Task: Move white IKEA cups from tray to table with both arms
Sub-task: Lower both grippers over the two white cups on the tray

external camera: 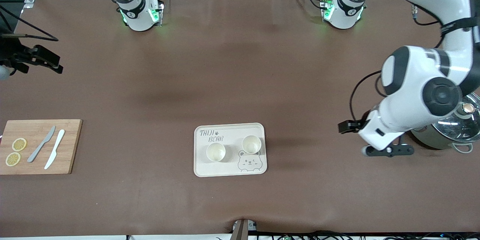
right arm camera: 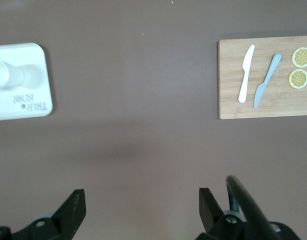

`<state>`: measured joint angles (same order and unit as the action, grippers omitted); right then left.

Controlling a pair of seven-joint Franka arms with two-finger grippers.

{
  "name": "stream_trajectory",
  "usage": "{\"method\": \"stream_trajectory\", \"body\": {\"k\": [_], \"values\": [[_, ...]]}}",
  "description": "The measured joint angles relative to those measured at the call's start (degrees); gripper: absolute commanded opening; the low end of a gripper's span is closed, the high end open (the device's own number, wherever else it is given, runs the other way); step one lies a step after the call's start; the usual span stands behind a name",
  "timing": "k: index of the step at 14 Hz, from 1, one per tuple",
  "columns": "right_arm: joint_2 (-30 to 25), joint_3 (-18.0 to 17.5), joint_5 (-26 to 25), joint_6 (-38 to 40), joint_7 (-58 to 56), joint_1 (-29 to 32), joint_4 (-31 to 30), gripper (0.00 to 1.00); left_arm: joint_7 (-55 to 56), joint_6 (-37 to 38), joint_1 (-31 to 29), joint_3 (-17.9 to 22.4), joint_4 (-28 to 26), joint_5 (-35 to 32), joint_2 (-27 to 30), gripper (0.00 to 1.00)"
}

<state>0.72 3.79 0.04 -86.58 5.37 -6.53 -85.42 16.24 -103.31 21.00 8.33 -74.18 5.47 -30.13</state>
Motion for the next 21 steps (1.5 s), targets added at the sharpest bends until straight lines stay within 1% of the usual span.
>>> {"method": "stream_trajectory", "body": {"k": [2,4,6,10,13,18,21], "values": [[0.15,-0.20,0.69,-1.86,3.95,-3.29,0.22,1.00,6.91,-4.70,2.41,-0.06,0.02,0.00,-1.20,1.00],[1.45,-0.32,4.27,-5.15,8.47,-5.98,0.13,1.00,13.12,-9.66,4.76,-0.12,0.03,0.00,-2.69,1.00],[4.47,-0.37,6.61,-9.52,11.97,-8.16,0.02,1.00,18.07,-13.63,7.50,-0.17,0.05,0.00,-4.69,1.00],[12.21,-0.45,6.74,-17.78,20.01,-14.61,-0.06,1.00,25.59,-21.95,12.19,-0.20,0.22,0.00,-9.11,1.00],[16.33,-0.45,6.74,-24.09,24.43,-18.28,0.06,1.00,29.11,-26.75,14.38,-0.21,0.39,0.00,-11.79,1.00],[24.20,-0.42,6.70,-34.53,28.04,-21.84,0.44,1.00,33.34,-33.09,17.01,-0.18,0.57,0.00,-16.31,1.00],[28.77,-0.33,6.70,-39.27,28.26,-22.40,0.90,1.00,34.22,-33.99,18.17,-0.17,0.63,0.00,-18.21,1.00]]}}
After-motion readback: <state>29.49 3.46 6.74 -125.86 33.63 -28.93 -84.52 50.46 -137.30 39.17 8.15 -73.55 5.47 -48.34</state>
